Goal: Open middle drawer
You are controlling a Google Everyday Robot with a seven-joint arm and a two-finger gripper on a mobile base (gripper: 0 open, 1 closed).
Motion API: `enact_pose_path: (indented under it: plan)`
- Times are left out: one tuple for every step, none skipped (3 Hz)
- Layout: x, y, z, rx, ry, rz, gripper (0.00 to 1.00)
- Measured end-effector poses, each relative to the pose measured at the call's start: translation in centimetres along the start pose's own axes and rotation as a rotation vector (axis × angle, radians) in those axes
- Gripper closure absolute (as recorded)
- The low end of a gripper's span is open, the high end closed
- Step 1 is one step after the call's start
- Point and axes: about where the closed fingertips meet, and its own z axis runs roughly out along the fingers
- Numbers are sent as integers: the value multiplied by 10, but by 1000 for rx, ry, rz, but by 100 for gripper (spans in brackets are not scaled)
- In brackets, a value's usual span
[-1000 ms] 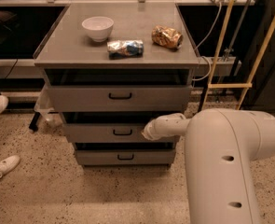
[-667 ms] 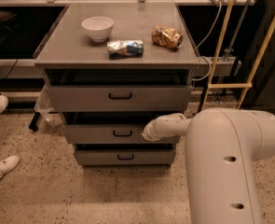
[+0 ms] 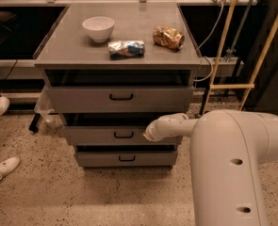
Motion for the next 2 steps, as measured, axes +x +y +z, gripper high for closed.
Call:
enact_pose_path:
  plan:
    - [3, 4, -3, -16, 1, 1, 100]
    - [3, 3, -3, -16, 1, 1, 100]
